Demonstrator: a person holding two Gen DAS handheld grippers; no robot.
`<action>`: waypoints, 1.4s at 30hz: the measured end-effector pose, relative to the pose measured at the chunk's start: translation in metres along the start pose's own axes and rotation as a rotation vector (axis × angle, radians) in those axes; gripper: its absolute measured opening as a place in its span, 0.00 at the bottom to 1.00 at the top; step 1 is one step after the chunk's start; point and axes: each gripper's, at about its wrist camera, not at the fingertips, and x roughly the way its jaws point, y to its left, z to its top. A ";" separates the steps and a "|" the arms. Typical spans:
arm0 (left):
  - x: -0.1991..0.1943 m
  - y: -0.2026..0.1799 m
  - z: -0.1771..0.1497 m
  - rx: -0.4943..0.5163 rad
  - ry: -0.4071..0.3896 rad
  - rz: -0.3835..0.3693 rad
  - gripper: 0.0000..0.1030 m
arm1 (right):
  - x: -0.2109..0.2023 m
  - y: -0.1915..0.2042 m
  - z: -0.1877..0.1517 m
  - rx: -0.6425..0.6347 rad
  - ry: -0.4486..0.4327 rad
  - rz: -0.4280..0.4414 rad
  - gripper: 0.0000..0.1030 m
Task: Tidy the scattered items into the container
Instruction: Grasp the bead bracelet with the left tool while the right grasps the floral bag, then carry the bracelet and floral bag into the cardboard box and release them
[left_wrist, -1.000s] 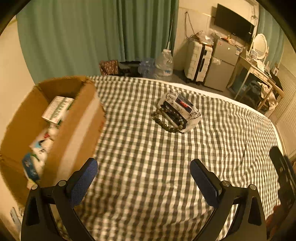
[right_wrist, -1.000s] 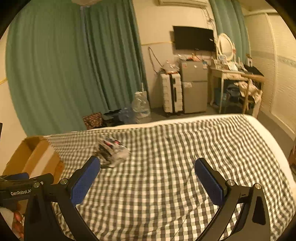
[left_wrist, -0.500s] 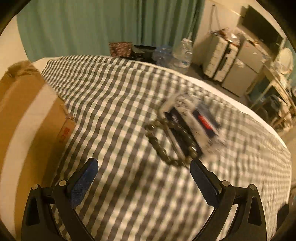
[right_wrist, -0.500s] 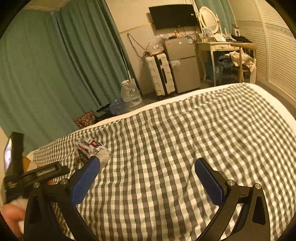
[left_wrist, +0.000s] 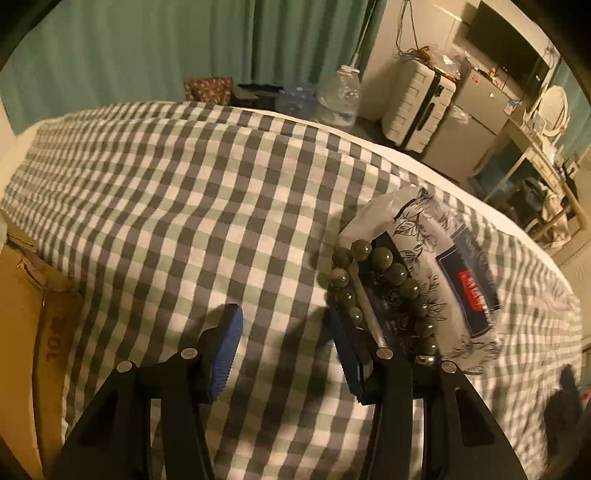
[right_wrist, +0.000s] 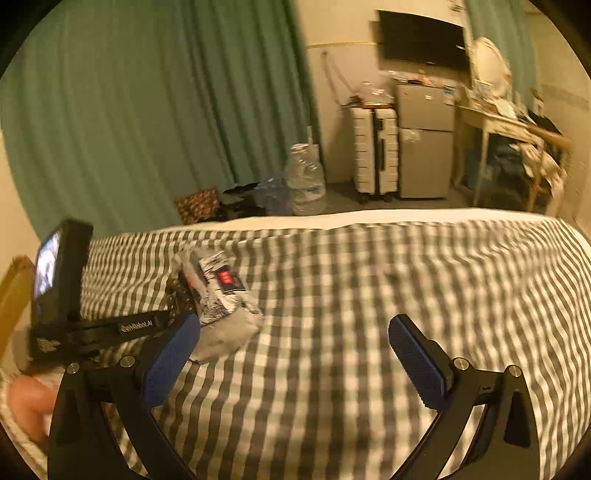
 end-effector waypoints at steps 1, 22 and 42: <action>-0.004 0.005 -0.001 -0.027 0.000 -0.033 0.52 | 0.006 0.003 -0.001 -0.011 0.008 -0.005 0.99; -0.037 0.034 -0.009 -0.021 -0.099 0.029 0.10 | 0.063 0.026 0.008 -0.005 0.041 0.172 0.99; -0.151 0.023 -0.031 0.073 -0.172 -0.051 0.10 | -0.013 0.016 -0.008 0.086 0.108 0.239 0.31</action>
